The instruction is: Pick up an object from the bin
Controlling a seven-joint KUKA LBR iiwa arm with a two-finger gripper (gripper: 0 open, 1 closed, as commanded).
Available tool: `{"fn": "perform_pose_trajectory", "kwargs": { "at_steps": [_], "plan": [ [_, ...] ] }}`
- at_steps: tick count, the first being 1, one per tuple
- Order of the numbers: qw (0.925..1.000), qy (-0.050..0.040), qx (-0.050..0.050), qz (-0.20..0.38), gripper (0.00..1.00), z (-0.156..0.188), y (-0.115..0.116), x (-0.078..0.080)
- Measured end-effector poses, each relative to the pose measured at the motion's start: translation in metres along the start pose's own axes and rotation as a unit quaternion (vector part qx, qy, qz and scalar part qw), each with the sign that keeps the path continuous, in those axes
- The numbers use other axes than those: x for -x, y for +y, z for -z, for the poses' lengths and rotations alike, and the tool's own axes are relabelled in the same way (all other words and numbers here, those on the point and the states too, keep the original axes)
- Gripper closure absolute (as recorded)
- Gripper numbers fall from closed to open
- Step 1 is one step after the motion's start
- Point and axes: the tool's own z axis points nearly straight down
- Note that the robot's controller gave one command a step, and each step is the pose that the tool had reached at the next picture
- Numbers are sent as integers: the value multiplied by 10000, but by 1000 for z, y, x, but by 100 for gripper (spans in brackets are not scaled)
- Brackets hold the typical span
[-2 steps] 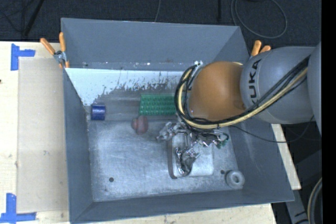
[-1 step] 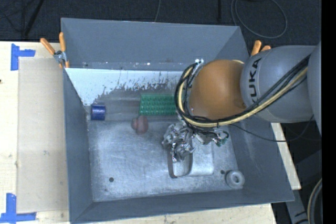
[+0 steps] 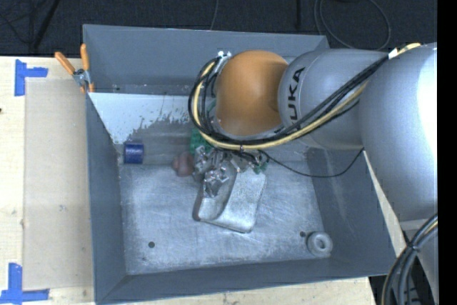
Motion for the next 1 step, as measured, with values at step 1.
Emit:
{"fn": "perform_pose_trajectory", "kwargs": {
  "at_steps": [1],
  "plan": [
    [9999,-114,6,-50,100,185,23,1]
  ]
}}
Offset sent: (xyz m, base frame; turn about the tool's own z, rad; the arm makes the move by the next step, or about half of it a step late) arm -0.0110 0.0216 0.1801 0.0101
